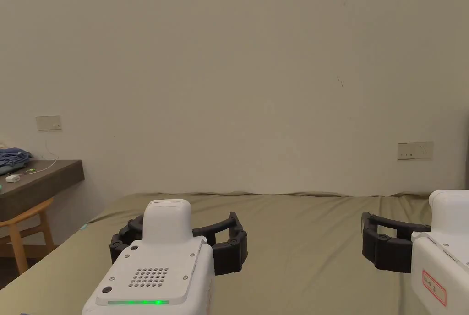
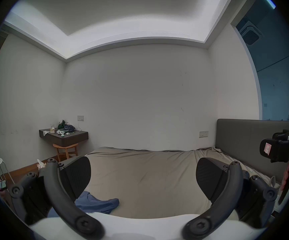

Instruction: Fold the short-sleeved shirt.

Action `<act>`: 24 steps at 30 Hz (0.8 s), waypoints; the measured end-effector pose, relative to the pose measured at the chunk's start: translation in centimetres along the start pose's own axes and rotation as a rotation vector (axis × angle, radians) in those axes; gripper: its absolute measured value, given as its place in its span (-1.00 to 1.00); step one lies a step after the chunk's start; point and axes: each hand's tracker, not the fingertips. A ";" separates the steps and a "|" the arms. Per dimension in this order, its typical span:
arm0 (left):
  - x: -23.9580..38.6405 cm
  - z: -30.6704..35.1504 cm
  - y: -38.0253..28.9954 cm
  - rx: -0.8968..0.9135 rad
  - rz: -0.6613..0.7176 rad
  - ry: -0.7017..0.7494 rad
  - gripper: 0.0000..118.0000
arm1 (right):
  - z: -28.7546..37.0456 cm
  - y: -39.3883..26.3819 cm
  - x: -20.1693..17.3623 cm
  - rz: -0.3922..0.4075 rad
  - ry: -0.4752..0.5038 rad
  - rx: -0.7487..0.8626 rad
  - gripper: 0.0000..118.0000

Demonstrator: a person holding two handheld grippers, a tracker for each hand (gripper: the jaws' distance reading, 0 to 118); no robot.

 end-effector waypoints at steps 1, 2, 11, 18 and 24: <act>0.0 0.0 0.0 0.000 0.001 0.000 1.00 | 0.0 0.0 0.0 0.000 0.002 0.001 1.00; 0.0 0.0 -0.1 -0.001 0.001 0.000 1.00 | 0.0 0.0 0.0 0.000 0.002 0.002 1.00; -0.4 -0.2 -0.1 -0.029 0.042 -0.017 1.00 | 0.0 0.0 -0.1 0.007 -0.001 0.003 1.00; -0.8 -0.3 -0.1 -0.043 0.073 -0.016 1.00 | 0.1 0.0 -0.2 0.010 -0.007 0.007 1.00; -1.2 -0.6 -0.3 -0.074 0.094 -0.023 1.00 | 0.1 -0.1 -0.2 0.011 -0.005 0.004 1.00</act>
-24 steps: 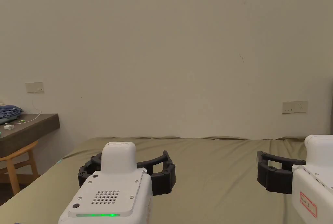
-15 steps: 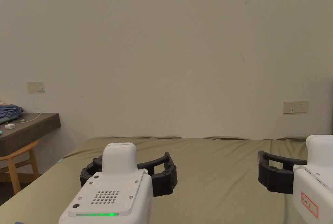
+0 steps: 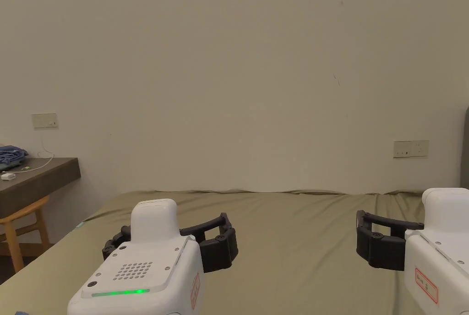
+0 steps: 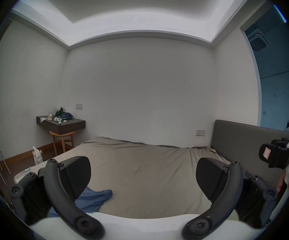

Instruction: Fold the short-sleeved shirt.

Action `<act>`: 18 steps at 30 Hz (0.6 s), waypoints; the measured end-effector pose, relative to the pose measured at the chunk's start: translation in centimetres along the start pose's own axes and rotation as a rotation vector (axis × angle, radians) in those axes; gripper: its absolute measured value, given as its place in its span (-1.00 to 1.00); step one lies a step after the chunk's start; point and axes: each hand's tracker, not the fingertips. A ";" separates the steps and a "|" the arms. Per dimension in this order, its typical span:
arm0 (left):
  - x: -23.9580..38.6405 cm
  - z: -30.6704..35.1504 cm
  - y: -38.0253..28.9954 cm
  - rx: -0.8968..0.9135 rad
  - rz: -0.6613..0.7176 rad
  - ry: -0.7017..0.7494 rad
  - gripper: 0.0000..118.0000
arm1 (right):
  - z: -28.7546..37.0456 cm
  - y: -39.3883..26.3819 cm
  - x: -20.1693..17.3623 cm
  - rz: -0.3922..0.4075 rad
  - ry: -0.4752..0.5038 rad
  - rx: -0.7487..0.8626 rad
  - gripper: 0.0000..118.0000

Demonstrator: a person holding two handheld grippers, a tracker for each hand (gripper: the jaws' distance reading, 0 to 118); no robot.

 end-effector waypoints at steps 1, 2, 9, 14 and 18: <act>0.0 0.0 0.0 -0.002 0.004 -0.001 1.00 | 0.0 0.0 0.0 0.003 -0.002 0.002 1.00; -0.1 0.0 0.0 -0.003 0.005 0.000 1.00 | 0.0 0.0 0.0 0.006 -0.004 0.005 1.00; 0.2 0.2 0.2 0.007 -0.015 0.001 1.00 | 0.0 0.1 0.2 -0.007 -0.001 0.001 1.00; 0.4 0.1 0.2 0.006 -0.027 -0.001 1.00 | 0.0 0.1 0.2 -0.004 0.001 0.001 1.00; 0.3 0.0 0.2 0.000 -0.015 -0.008 1.00 | 0.0 0.1 0.2 -0.001 -0.001 0.004 1.00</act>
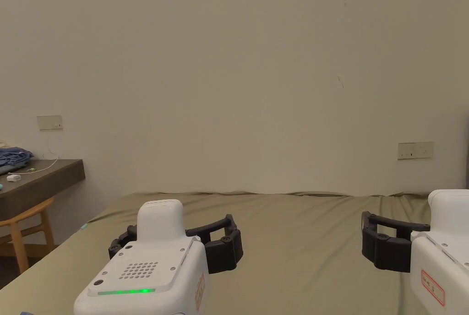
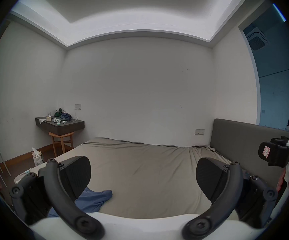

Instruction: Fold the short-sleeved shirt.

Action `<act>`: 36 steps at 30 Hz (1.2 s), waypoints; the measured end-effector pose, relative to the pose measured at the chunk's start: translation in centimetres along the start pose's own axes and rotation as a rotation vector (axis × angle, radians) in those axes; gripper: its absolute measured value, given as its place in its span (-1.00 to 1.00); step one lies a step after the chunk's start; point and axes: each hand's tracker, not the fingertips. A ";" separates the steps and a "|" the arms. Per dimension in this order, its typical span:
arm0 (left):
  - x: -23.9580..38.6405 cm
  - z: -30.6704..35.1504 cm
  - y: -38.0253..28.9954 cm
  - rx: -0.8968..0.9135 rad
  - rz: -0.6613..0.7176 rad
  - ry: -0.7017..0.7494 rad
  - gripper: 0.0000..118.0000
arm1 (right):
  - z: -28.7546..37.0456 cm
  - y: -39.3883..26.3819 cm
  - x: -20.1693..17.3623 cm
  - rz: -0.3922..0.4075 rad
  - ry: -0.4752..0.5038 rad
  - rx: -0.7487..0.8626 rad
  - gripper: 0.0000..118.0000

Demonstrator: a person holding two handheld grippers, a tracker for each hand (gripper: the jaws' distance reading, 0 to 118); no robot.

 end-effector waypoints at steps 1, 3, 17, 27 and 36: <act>0.0 0.0 0.0 -0.001 0.001 -0.001 1.00 | 0.0 0.0 0.0 0.000 -0.001 0.000 1.00; -0.1 0.0 0.0 0.002 0.001 0.000 1.00 | 0.0 0.0 0.1 -0.002 -0.001 -0.002 1.00; -0.3 0.2 0.3 0.004 -0.001 -0.012 1.00 | -0.1 0.0 0.2 -0.007 0.000 -0.007 1.00; 0.2 0.3 0.1 0.010 -0.028 -0.010 1.00 | -0.2 -0.1 0.0 -0.012 -0.008 -0.011 1.00; 0.8 0.7 -0.5 -0.001 -0.055 -0.048 -1.00 | 0.0 -0.5 -0.2 0.028 0.004 -0.030 -0.96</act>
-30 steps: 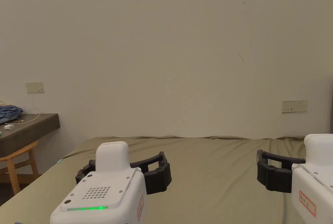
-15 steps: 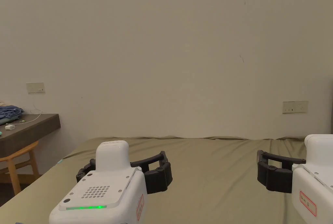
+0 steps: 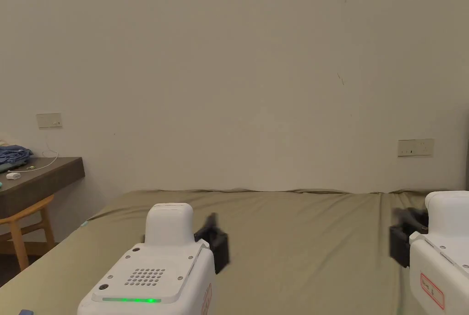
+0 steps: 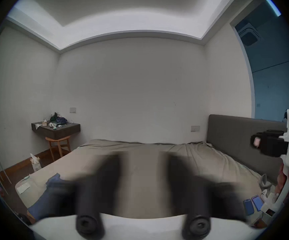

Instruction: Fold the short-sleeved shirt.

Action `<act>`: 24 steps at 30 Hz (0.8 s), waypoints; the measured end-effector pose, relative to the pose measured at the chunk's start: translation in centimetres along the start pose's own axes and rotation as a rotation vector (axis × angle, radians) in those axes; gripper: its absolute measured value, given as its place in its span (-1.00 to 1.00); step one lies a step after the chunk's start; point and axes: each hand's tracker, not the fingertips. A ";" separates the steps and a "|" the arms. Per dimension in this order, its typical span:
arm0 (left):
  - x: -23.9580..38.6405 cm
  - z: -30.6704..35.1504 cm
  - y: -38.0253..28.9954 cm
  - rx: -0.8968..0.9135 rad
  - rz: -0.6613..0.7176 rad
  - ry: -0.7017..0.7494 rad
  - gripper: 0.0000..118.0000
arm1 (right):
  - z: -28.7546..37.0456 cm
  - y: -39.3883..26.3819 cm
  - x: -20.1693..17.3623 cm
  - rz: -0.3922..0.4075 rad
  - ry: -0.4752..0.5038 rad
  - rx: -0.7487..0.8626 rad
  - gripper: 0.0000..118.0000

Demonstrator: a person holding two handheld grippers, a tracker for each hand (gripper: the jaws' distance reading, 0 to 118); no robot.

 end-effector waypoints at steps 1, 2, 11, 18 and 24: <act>0.0 -0.3 -0.1 -0.033 0.001 0.016 -1.00 | 0.0 -0.1 0.1 -0.004 -0.036 -0.004 -0.96; 0.1 -0.3 -0.4 -0.035 0.011 0.010 -1.00 | 0.2 -0.2 0.3 -0.017 -0.005 -0.003 -0.96; -2.1 0.1 -0.7 -0.047 0.076 0.027 -1.00 | -0.7 -0.4 0.6 -0.071 0.020 -0.030 -0.96; -9.7 4.2 0.2 -0.038 0.043 0.239 -1.00 | -3.3 0.0 -10.0 -0.047 0.294 -0.021 -0.96; -17.6 9.2 -0.2 -0.074 0.048 0.461 -1.00 | -3.6 -0.6 -21.6 -0.116 0.675 -0.057 -0.96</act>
